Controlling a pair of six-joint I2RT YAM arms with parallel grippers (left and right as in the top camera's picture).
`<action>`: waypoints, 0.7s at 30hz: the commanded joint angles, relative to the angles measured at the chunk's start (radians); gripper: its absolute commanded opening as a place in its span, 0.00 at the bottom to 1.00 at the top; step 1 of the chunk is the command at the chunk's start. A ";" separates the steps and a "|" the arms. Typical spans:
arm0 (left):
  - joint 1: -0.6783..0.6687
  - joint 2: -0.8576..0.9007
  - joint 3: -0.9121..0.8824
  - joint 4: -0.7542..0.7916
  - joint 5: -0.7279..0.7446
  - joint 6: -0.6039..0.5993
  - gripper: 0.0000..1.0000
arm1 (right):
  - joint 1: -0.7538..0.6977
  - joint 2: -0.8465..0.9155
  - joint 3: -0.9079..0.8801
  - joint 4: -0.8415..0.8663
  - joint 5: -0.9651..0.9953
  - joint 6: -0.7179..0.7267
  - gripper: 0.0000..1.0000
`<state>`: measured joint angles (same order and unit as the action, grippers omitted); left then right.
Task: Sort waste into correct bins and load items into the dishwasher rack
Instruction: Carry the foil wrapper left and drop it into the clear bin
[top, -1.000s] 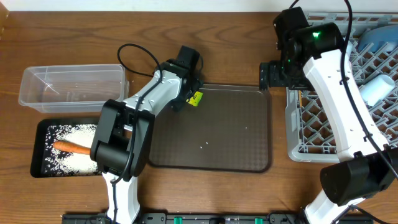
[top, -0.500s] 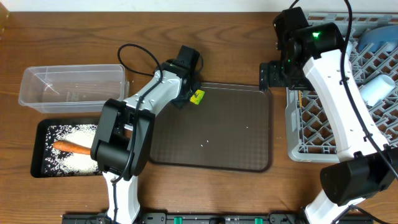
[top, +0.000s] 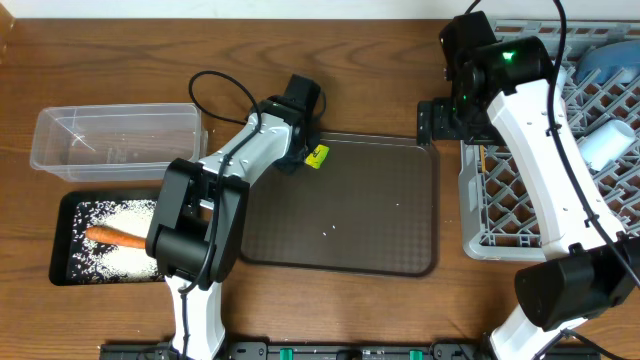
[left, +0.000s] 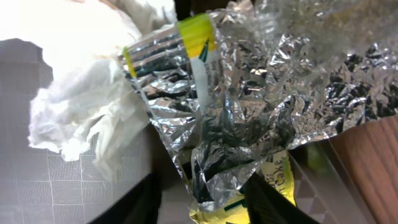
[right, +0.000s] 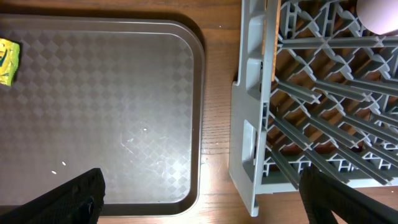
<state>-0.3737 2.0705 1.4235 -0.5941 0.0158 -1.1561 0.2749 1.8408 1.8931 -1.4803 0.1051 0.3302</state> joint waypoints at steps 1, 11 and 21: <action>0.004 -0.006 -0.008 -0.002 -0.010 0.000 0.39 | 0.001 -0.010 0.003 -0.001 0.007 0.013 0.99; 0.004 -0.007 -0.008 -0.003 -0.009 0.014 0.22 | 0.002 -0.010 0.003 -0.001 0.007 0.013 0.99; 0.004 -0.049 -0.008 -0.042 -0.009 0.018 0.06 | 0.002 -0.010 0.003 -0.001 0.007 0.013 0.99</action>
<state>-0.3740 2.0659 1.4223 -0.6239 0.0193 -1.1477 0.2749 1.8408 1.8931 -1.4803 0.1051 0.3302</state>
